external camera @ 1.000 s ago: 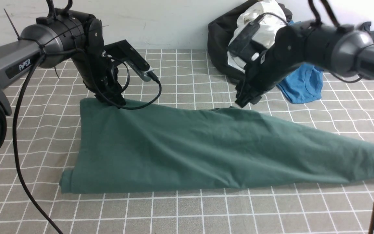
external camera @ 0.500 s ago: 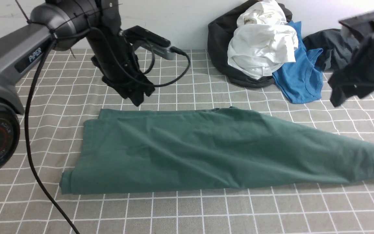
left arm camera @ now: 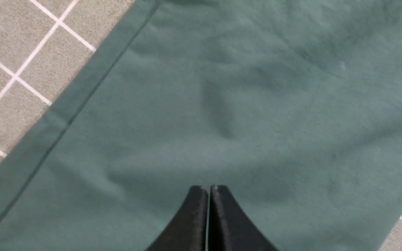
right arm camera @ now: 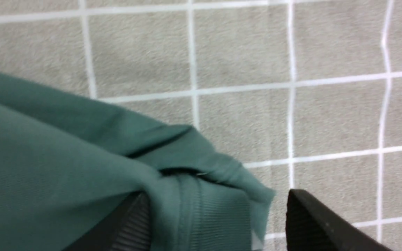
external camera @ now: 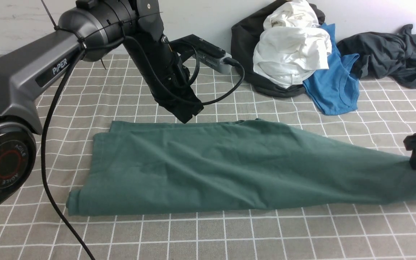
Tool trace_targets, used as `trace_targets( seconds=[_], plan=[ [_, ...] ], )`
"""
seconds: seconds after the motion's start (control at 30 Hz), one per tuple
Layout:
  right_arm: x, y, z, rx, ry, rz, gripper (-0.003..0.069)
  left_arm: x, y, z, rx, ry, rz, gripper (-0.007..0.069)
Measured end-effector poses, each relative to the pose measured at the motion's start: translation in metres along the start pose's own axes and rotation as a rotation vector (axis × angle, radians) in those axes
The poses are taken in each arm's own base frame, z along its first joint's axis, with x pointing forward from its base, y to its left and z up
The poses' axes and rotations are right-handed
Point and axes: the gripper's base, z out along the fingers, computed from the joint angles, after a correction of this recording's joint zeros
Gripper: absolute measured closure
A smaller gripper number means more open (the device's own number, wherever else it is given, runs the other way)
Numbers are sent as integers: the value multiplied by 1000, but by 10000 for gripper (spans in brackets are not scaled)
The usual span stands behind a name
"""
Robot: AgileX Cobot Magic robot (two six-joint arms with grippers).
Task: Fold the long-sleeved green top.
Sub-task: Use the right arm to clamp the right edge of the fabric
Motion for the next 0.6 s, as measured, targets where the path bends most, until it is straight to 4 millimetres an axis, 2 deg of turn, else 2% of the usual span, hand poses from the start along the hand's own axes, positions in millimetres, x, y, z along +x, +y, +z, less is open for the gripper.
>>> trace_targets(
  seconds=[0.13, 0.23, 0.33, 0.47, 0.6],
  plan=[
    [0, -2, 6, -2, 5, 12, 183, 0, 0, 0, -2, 1, 2, 632],
    [1, 0, 18, -17, 30, 21, 183, 0, 0, 0, -2, 1, 7, 632],
    [5, 4, 38, -51, 80, 39, 183, 0, 0, 0, -2, 1, 7, 632],
    [3, 4, 38, -62, 78, 16, 184, 0, 0, 0, -2, 1, 7, 632],
    [1, 5, 37, -78, 82, -10, 261, 0, 0, 0, -2, 1, 8, 632]
  ],
)
